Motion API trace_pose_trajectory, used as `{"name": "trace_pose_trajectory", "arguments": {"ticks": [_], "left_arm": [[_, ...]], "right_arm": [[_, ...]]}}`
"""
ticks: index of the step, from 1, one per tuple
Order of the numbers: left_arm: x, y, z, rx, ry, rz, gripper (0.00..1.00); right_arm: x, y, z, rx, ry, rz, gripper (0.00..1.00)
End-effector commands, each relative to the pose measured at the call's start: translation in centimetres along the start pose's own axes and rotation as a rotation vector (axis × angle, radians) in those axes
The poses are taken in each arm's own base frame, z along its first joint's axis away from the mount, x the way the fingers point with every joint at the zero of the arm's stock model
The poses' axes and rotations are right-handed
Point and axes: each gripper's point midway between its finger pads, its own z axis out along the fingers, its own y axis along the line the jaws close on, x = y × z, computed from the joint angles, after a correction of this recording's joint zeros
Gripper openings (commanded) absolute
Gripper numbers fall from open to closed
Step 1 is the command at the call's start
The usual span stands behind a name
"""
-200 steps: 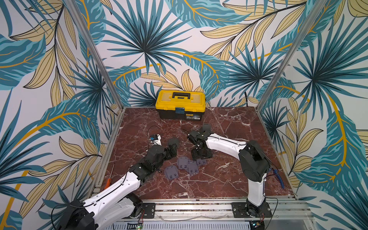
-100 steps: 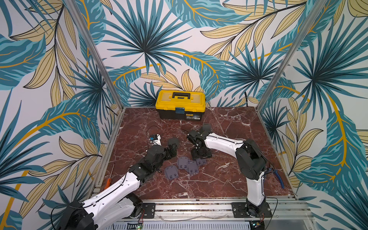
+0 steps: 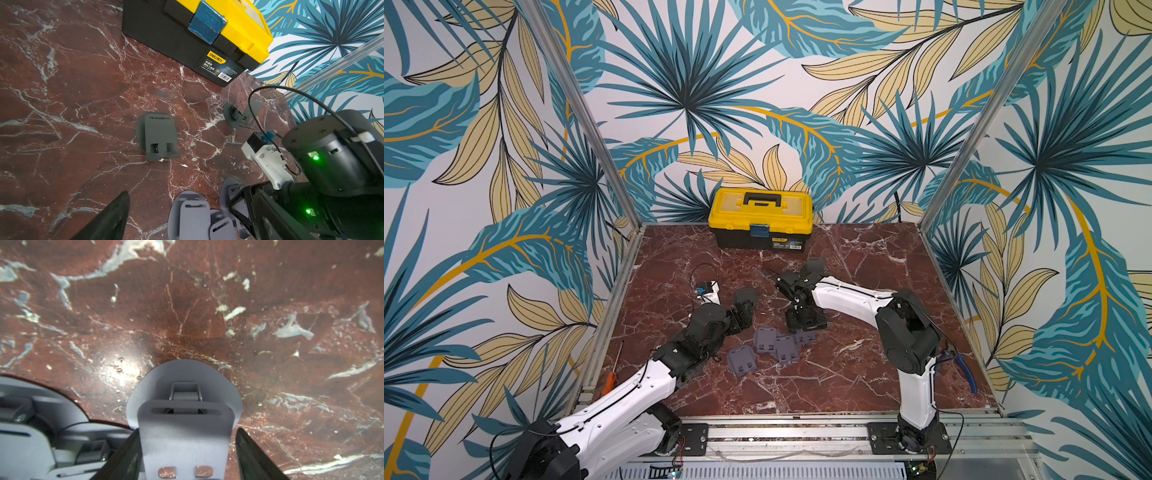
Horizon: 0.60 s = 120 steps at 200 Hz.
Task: Open the phone stand
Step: Pick up the phone stand at the center of the board.
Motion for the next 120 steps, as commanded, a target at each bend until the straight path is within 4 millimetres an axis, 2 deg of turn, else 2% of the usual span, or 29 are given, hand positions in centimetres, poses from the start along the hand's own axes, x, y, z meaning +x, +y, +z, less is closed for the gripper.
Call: {"name": "trace_pose_trajectory", "arguments": {"ticks": [1,43,86,120], "left_arm": [[-0.1,0.7,-0.2,-0.021,-0.010,-0.005,0.94],[0.0,0.8,-0.1,-0.023,-0.008,-0.005,0.94],[0.0,0.8,-0.1,-0.022,-0.004,-0.004,0.94],[0.1,0.9,0.0,-0.025,0.000,-0.005,0.94]], "right_arm": [[1.2,-0.8,1.1,0.037,0.052,0.006,0.70],[1.3,-1.1,1.2,0.048,0.058,0.005,0.66],[1.4,-1.3,1.3,0.048,0.062,0.009,0.56],[1.2,-1.9,0.5,0.045,0.044,0.021,0.51]]}}
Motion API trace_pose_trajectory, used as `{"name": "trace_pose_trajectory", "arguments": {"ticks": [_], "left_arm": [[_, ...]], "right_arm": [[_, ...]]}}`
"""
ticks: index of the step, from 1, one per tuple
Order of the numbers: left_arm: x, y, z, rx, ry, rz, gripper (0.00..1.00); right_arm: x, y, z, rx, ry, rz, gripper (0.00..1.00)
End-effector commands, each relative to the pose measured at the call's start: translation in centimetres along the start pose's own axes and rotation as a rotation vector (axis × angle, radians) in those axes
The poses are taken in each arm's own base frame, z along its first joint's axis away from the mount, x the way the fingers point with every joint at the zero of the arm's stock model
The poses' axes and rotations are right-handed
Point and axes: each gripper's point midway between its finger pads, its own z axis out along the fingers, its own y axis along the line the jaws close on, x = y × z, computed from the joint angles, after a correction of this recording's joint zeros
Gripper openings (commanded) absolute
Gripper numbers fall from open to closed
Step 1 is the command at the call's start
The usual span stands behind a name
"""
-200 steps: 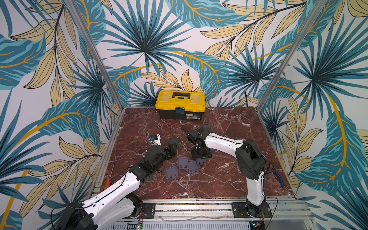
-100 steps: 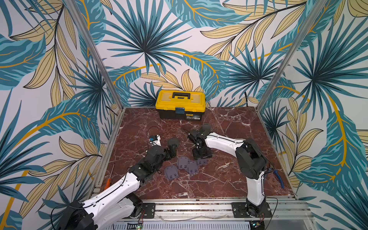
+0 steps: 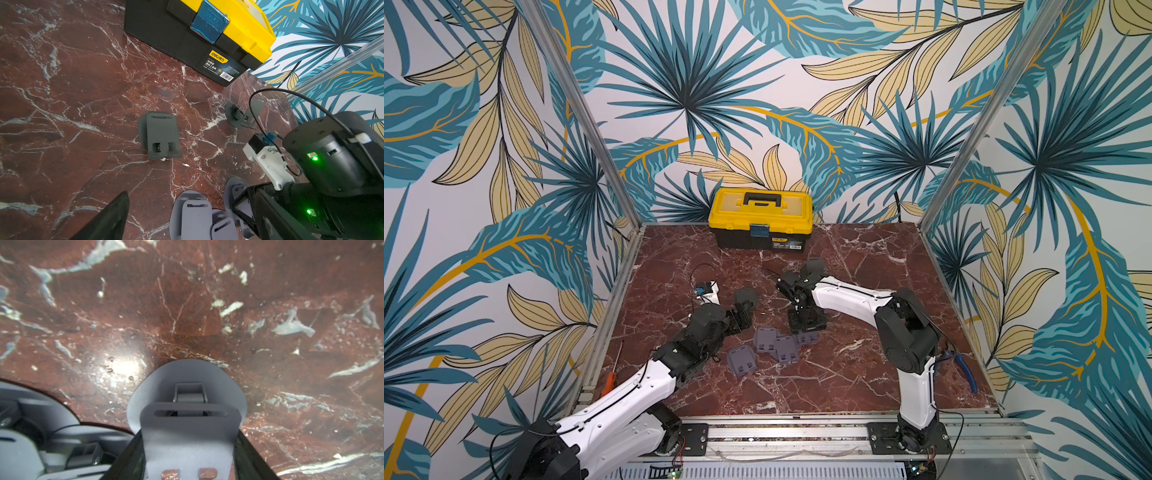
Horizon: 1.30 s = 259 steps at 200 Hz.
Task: Open the phone stand
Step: Pick up the phone stand at the center of the board.
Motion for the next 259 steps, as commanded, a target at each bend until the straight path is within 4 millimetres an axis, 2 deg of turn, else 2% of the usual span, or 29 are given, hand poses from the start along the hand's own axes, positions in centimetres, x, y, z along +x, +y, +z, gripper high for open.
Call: {"name": "trace_pose_trajectory", "arguments": {"ticks": [1,44,96,126,148,178,220,259], "left_arm": [[0.1,0.6,0.0,-0.018,0.001,-0.002,0.94],[0.8,-0.4,1.0,0.005,0.062,0.011,0.94],[2.8,-4.0,3.1,0.126,0.229,0.024,0.93],[3.8,-6.7,4.2,0.241,0.302,0.003,0.86],[4.3,-8.3,4.7,0.305,0.336,-0.006,0.75],[4.9,-10.5,4.7,0.380,0.360,0.009,0.72],[6.3,-13.6,4.8,0.478,0.387,0.013,0.70],[7.2,-14.8,5.6,0.515,0.407,-0.004,0.61]], "right_arm": [[1.0,-1.5,0.1,0.034,0.027,0.016,0.51],[0.6,-2.2,-2.2,-0.024,-0.020,0.046,0.47],[0.1,-2.7,-6.4,-0.137,-0.098,0.082,0.45],[-0.2,-3.5,-9.0,-0.190,-0.149,0.099,0.45],[-0.4,-3.8,-10.5,-0.232,-0.180,0.115,0.45],[-0.8,-4.0,-11.6,-0.278,-0.207,0.132,0.45],[-1.7,-3.2,-12.6,-0.358,-0.237,0.153,0.44],[-1.9,-2.7,-13.5,-0.409,-0.251,0.156,0.44]]}}
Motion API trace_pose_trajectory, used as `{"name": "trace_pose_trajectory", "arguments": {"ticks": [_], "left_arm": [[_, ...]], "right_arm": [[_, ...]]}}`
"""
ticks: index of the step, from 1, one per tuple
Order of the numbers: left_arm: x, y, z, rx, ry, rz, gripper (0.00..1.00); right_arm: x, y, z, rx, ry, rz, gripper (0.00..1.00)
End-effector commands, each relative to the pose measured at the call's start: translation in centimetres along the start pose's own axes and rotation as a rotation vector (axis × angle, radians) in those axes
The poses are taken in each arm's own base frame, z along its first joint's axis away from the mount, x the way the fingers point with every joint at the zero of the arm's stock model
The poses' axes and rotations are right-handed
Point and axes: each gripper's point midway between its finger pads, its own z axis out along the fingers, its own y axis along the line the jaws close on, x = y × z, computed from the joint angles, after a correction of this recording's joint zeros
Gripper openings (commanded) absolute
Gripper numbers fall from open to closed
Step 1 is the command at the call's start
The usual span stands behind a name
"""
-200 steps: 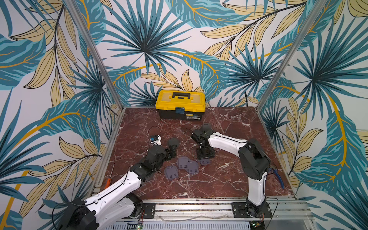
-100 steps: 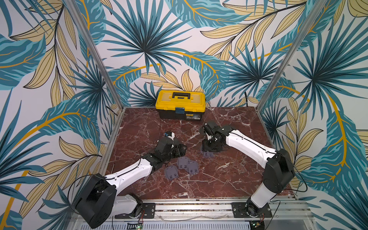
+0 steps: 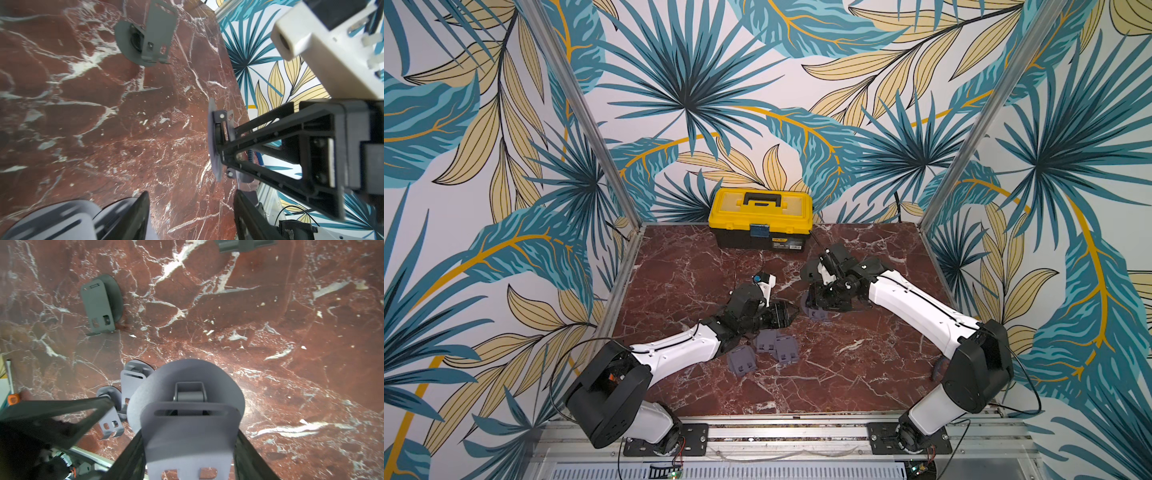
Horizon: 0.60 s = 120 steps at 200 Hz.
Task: Open the phone stand
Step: Pick up the phone stand at the center of the board, then open the phone stand.
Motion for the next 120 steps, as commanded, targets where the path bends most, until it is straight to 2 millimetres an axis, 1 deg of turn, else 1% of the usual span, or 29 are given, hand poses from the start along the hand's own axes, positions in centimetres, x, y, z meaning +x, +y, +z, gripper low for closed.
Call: {"name": "trace_pose_trajectory", "arguments": {"ticks": [1,52,120], "left_arm": [[-1.1,-2.1,0.6,0.077,-0.026,0.014,0.61],[-1.2,-2.2,1.4,0.085,-0.018,0.020,0.50],[-1.5,-2.4,1.9,0.103,-0.028,0.022,0.49]], "right_arm": [[0.0,0.8,-1.0,-0.058,-0.022,0.009,0.43],[0.0,1.1,-1.4,-0.083,-0.026,0.014,0.44],[-0.3,1.9,-1.2,-0.123,-0.025,0.025,0.43]]}}
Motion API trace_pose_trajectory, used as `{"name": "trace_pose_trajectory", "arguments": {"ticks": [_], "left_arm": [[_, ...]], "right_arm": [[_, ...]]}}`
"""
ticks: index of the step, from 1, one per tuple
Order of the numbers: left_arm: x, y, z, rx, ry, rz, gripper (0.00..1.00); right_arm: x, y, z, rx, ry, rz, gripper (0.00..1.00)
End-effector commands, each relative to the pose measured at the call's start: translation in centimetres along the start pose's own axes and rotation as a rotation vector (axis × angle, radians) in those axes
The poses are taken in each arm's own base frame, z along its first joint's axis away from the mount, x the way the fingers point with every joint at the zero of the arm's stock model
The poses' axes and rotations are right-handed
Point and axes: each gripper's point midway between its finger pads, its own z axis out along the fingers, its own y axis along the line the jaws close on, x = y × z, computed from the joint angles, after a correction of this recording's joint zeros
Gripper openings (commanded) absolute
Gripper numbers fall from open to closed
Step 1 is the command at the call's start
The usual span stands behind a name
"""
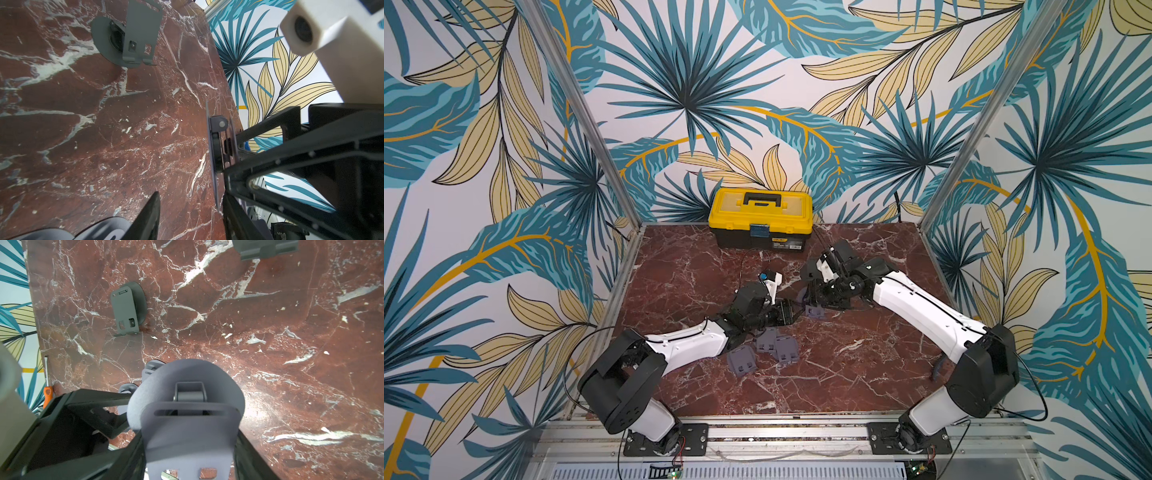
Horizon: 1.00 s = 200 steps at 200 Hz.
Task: Open the phone stand
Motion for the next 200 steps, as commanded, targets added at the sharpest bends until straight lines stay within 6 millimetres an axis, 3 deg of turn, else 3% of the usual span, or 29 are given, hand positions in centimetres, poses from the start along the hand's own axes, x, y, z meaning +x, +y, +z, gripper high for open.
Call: {"name": "trace_pose_trajectory", "arguments": {"ticks": [1,76,132,158,200], "left_arm": [[-1.2,-1.5,0.4,0.050,-0.029,0.024,0.49],[-1.5,-1.9,0.9,0.080,-0.043,0.022,0.40],[-1.8,-1.9,1.0,0.082,-0.056,0.032,0.19],[-1.7,-1.3,0.9,0.067,-0.065,0.036,0.10],[-1.7,0.6,0.4,0.020,-0.081,0.031,0.07]], "right_arm": [[0.1,0.5,-0.1,-0.036,-0.005,0.013,0.43],[-0.3,1.5,0.6,-0.093,-0.006,0.041,0.43],[0.1,1.4,0.6,-0.097,0.000,0.048,0.41],[0.4,1.3,0.3,-0.092,0.008,0.039,0.41],[0.6,1.2,-0.2,-0.100,0.021,0.039,0.41]]}}
